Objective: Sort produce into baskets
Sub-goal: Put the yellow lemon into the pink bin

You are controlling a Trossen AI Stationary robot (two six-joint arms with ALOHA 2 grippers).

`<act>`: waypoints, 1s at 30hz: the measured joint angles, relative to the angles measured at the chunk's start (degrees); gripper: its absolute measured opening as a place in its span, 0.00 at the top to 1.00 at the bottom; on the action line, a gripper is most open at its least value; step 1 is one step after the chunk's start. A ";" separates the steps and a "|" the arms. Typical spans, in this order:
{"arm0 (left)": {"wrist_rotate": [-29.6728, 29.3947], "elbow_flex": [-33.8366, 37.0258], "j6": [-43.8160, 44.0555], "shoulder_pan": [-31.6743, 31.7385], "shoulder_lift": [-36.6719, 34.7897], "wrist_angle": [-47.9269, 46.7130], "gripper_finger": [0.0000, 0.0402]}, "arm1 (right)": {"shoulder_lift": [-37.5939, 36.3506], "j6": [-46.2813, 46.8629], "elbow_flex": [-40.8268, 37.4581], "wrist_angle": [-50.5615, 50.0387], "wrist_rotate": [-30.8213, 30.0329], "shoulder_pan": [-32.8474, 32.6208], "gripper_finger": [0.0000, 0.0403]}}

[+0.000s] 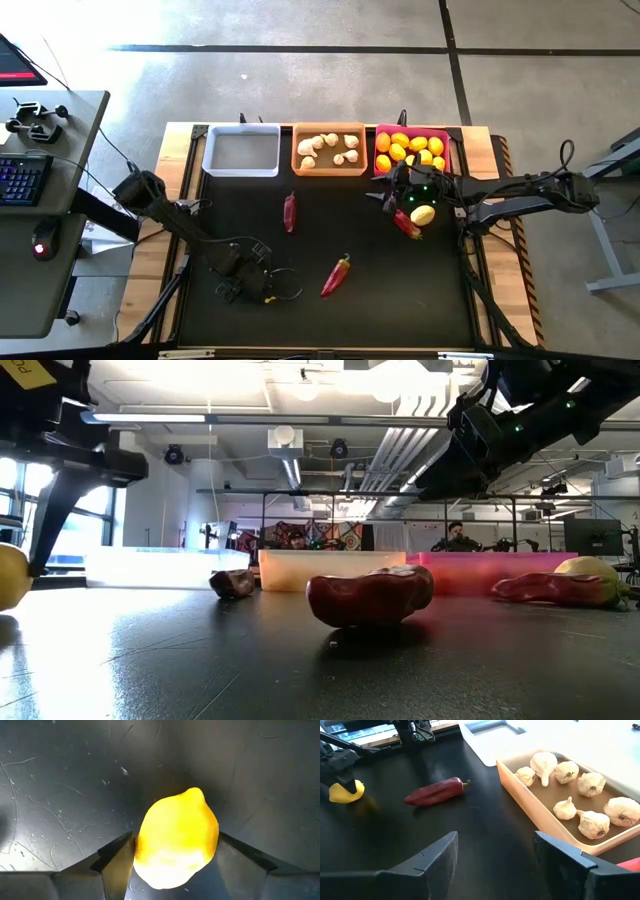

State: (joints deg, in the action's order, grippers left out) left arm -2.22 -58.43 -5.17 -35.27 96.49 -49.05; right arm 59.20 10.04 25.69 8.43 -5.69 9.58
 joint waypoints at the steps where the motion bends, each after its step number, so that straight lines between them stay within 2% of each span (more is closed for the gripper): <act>1: 0.04 0.00 0.03 0.00 0.02 -0.09 0.40 | 0.00 -0.02 0.00 0.00 0.00 0.00 0.38; 11: 0.67 0.12 7.78 1.97 -0.57 -1.84 0.57 | 0.00 -0.09 0.00 -1.90 1.69 0.02 0.38; 16: 0.03 1.21 9.61 5.95 -4.39 2.52 0.59 | 0.00 -1.32 0.00 -5.59 3.87 0.00 0.38; 20: -0.01 4.56 9.09 10.78 -8.97 11.86 0.60 | 0.10 -0.19 0.00 -7.25 4.24 0.00 0.38; 25: 1.07 10.90 7.56 18.50 -13.92 29.29 0.60 | 2.12 0.47 0.00 -8.34 6.58 0.00 0.38; 30: 10.41 15.65 12.97 26.99 -14.24 47.12 0.60 | 5.72 0.42 0.00 -1.74 7.72 0.00 0.38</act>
State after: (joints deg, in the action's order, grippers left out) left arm 8.19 -42.78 7.81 -8.28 82.24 -1.93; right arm 64.92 10.46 25.69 6.68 2.02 9.58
